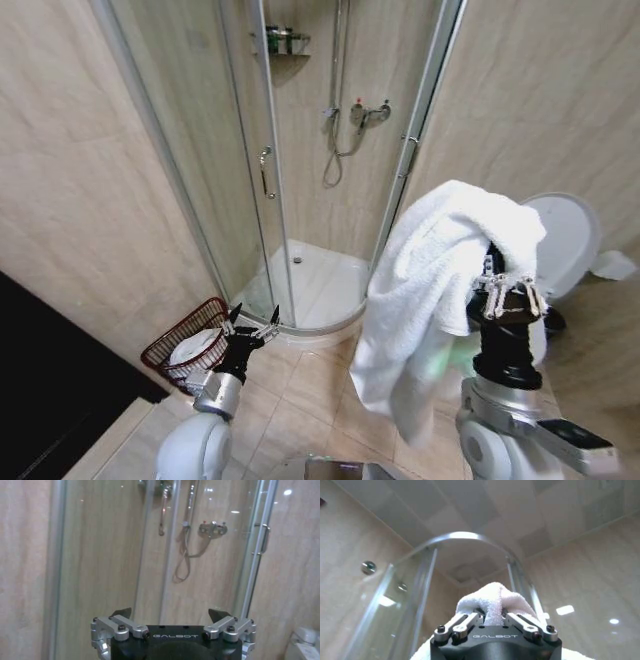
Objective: Discard the used towel into the hamper.
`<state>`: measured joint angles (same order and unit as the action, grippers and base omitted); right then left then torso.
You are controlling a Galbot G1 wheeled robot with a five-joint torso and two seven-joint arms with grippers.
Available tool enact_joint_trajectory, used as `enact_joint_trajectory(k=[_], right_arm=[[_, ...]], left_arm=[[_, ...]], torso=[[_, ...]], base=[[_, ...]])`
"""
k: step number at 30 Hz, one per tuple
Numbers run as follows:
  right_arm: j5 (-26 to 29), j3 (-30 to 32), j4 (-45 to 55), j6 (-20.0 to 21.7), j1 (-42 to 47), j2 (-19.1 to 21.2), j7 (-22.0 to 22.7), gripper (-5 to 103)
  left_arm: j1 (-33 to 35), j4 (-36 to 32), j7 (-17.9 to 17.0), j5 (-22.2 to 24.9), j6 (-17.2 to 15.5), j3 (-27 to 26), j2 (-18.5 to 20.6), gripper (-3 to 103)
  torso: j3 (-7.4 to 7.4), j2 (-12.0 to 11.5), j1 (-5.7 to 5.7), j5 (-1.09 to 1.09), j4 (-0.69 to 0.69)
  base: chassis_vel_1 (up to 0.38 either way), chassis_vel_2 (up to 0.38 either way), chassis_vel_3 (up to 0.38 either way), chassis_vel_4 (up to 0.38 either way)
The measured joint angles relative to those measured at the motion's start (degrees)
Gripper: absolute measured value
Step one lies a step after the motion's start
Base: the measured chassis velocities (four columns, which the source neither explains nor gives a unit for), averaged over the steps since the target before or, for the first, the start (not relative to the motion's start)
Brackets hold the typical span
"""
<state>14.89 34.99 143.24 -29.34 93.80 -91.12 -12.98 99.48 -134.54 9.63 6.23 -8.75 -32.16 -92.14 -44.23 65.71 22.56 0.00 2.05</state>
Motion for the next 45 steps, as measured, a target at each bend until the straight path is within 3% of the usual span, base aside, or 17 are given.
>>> enact_joint_trajectory(k=[8,22,45], right_arm=[[0.51,-0.94,0.0,-1.6,-0.77,0.03,-2.76,13],[-0.89,-0.35,0.0,-1.9,-3.67,0.54,0.55,13],[-0.59,0.44,-1.78,-2.98,-4.84,2.17,1.16,13]], left_arm=[[0.0,0.0,0.0,0.0,0.0,0.0,0.0,100],[0.0,0.0,0.0,0.0,0.0,0.0,0.0,100],[0.0,0.0,0.0,0.0,0.0,0.0,0.0,100]], torso=[[0.03,-0.08,-0.02,0.0,0.0],[0.07,-0.14,-0.05,0.0,0.0],[0.1,-0.19,-0.07,0.0,0.0]], base=[[0.091,0.071,0.079,0.088],[0.122,0.122,0.125,0.122],[0.126,0.12,0.123,0.123]])
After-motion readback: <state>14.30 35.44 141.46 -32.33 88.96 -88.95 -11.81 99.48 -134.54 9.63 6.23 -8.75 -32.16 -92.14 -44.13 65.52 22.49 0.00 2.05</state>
